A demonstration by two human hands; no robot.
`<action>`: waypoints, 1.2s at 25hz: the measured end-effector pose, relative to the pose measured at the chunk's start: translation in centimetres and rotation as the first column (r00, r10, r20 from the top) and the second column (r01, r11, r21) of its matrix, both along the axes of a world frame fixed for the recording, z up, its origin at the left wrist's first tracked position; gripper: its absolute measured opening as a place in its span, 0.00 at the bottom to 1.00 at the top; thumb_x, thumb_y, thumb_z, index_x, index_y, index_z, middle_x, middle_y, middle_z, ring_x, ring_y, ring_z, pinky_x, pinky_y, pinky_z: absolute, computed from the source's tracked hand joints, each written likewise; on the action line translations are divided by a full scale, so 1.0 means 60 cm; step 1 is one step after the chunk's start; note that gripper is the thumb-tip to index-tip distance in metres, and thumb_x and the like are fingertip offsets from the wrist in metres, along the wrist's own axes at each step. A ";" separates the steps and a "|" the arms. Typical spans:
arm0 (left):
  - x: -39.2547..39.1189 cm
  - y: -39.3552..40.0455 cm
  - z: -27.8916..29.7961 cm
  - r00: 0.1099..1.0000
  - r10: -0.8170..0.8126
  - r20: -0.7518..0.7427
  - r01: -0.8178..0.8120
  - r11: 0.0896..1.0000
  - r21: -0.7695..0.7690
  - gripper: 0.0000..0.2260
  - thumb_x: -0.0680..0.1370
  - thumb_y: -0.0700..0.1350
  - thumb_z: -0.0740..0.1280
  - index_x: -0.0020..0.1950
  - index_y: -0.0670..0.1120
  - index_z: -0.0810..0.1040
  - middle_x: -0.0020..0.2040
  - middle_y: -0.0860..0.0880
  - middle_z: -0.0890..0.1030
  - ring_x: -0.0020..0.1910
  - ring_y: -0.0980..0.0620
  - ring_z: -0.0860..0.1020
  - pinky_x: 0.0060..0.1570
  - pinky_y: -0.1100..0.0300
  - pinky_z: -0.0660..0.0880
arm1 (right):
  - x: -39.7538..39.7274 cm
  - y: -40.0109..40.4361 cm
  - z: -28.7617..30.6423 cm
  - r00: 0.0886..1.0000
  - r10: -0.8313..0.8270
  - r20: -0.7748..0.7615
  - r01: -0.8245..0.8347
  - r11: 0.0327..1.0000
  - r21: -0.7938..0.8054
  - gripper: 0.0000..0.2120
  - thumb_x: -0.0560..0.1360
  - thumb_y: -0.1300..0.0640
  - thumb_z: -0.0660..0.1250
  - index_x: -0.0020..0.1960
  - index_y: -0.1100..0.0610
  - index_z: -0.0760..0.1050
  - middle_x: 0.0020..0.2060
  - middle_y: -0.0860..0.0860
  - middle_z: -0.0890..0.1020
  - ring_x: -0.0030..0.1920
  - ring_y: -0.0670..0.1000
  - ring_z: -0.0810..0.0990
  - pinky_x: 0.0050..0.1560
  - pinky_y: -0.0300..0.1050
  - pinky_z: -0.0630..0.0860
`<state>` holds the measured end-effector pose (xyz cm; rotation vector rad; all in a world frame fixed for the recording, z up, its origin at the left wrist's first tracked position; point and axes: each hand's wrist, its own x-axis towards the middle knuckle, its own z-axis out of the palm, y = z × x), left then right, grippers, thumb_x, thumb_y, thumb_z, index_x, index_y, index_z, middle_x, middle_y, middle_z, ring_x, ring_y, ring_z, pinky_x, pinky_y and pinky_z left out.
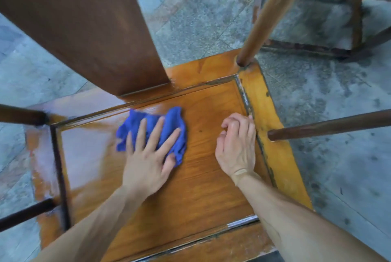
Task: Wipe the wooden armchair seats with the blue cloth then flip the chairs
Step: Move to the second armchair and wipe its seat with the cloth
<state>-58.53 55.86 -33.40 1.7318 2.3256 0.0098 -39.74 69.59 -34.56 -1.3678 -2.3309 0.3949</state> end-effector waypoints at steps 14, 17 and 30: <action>0.207 0.487 0.010 0.875 -0.476 0.090 0.483 0.871 -0.091 0.22 0.83 0.53 0.50 0.72 0.49 0.73 0.75 0.47 0.68 0.78 0.43 0.57 0.77 0.43 0.46 | 0.013 0.000 -0.013 0.987 -0.051 0.151 0.037 0.995 0.093 0.16 0.63 0.63 0.72 0.50 0.59 0.74 0.45 0.58 0.75 0.50 0.60 0.66 0.62 0.59 0.63; 0.117 0.420 0.007 0.789 -0.591 0.167 0.587 0.806 0.077 0.24 0.82 0.53 0.51 0.78 0.54 0.63 0.80 0.53 0.62 0.80 0.48 0.57 0.75 0.50 0.48 | 0.015 0.005 -0.003 0.996 -0.038 0.075 0.035 0.999 0.042 0.12 0.65 0.62 0.65 0.48 0.54 0.73 0.46 0.53 0.77 0.54 0.57 0.69 0.64 0.57 0.67; 0.192 -0.231 0.035 0.986 0.113 0.121 -0.095 0.985 -0.145 0.27 0.79 0.59 0.58 0.79 0.61 0.59 0.81 0.50 0.58 0.79 0.41 0.58 0.69 0.39 0.66 | 0.016 -0.053 0.041 0.961 0.042 0.273 -0.002 0.989 -0.145 0.16 0.71 0.66 0.66 0.56 0.54 0.74 0.63 0.57 0.74 0.62 0.61 0.69 0.66 0.62 0.68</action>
